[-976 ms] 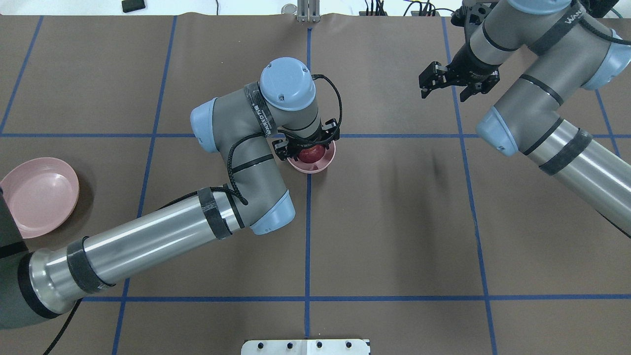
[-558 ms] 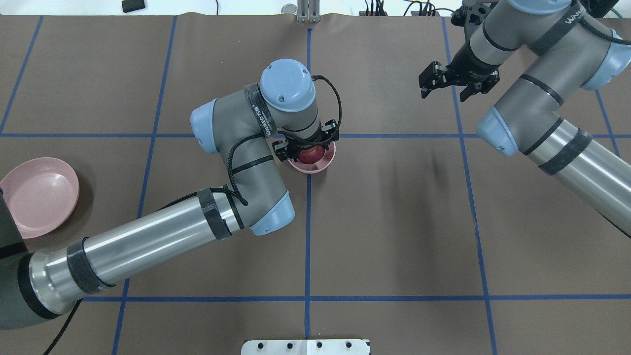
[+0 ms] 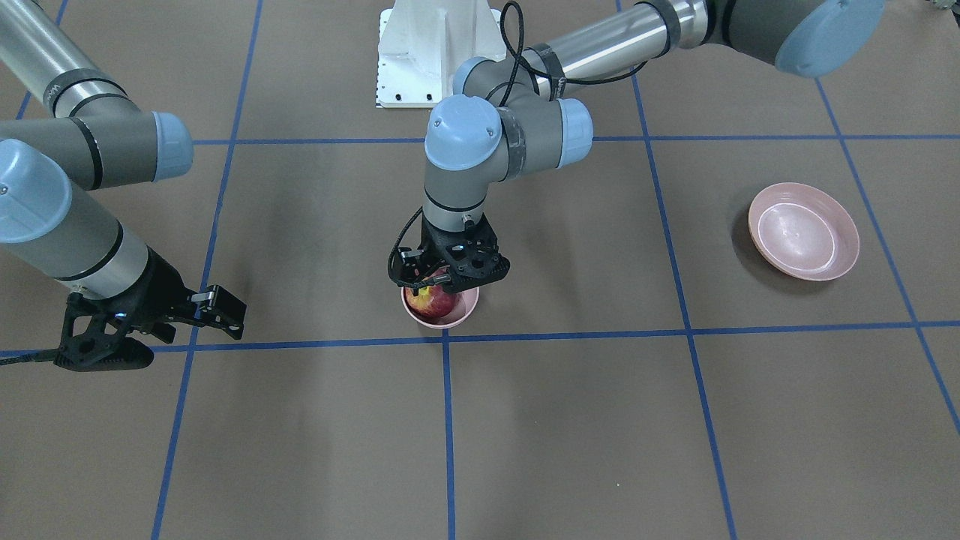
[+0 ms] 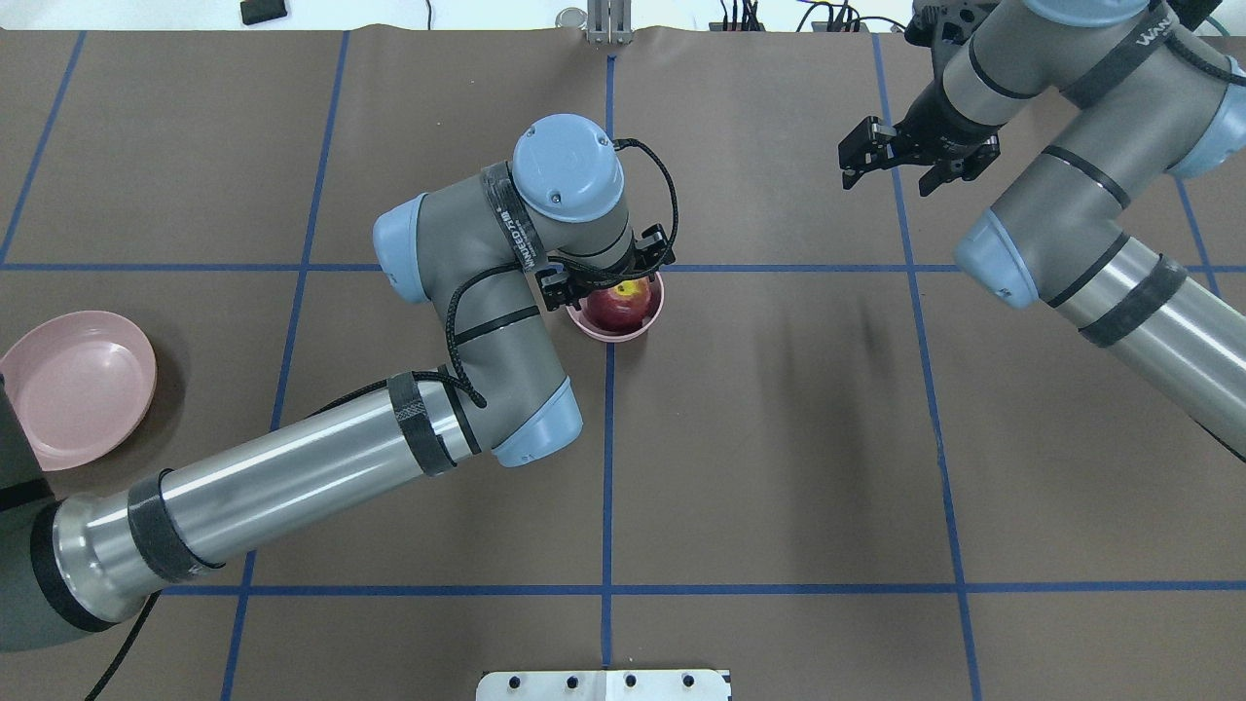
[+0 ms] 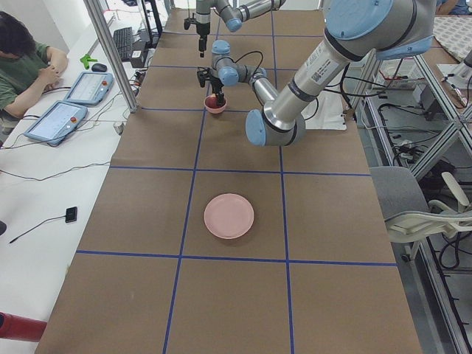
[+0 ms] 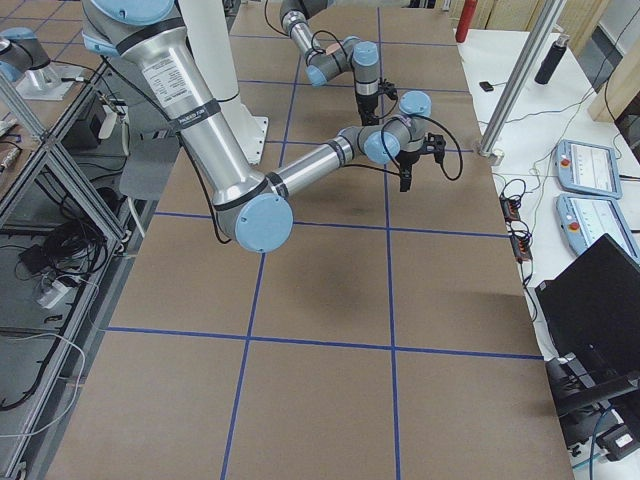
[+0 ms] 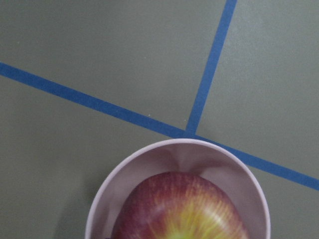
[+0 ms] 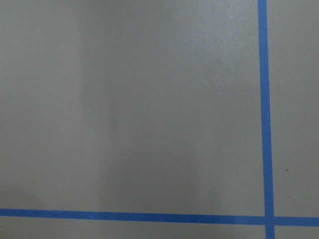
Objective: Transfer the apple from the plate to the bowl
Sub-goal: 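Open the left gripper and raise it off the apple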
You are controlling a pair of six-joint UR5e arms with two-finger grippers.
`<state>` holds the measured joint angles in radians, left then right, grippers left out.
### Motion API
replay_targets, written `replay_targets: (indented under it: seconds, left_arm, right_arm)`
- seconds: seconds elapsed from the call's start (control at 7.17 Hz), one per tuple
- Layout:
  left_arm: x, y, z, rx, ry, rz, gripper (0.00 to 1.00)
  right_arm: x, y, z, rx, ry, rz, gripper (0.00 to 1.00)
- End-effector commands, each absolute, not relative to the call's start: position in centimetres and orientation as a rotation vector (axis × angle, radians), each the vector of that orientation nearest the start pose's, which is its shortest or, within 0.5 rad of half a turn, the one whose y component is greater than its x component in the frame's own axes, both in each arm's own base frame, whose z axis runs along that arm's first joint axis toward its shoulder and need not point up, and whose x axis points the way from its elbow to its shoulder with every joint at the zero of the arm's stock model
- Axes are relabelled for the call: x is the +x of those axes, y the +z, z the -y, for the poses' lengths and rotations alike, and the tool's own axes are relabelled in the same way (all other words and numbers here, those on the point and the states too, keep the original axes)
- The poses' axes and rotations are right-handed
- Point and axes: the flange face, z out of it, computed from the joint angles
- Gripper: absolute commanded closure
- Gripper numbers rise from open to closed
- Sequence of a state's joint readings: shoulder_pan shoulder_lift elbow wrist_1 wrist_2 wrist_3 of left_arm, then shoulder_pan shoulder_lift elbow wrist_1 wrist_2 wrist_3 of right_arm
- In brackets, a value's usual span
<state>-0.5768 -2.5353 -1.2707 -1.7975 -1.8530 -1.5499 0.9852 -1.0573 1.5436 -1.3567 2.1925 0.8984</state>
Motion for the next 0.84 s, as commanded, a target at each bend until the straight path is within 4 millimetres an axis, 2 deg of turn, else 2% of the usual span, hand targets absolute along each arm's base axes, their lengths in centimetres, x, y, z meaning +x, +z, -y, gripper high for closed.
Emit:
replay_targets:
  seconds: [0.0, 0.14, 0.28, 0.42, 0.56, 0.7]
  left_arm:
    - [60.0, 14.6, 52.1, 0.029, -0.375, -0.933, 0.02]
    - [57.3, 15.1, 51.9, 0.072, -0.307, -0.919, 0.02]
    - [52.2, 15.3, 50.9, 0.116, -0.238, -0.870, 0.02]
    - [45.5, 18.2, 49.4, 0.165, -0.177, -0.835, 0.02]
    - [39.1, 19.9, 49.7, 0.210, -0.154, -0.841, 0.02]
    - [34.6, 23.8, 49.9, 0.191, -0.116, -0.828, 0.02]
  right_arm:
    - [-30.2, 34.0, 60.4, 0.160, 0.096, 0.878, 0.00]
    - [-30.0, 34.5, 59.7, 0.182, 0.104, 0.858, 0.00]
    - [-29.9, 35.5, 59.5, 0.168, 0.097, 0.850, 0.00]
    - [-29.1, 36.5, 59.3, 0.160, 0.107, 0.843, 0.00]
    - [-27.7, 36.7, 59.4, 0.160, 0.127, 0.839, 0.00]
    - [-25.6, 37.8, 60.0, 0.158, 0.161, 0.826, 0.00]
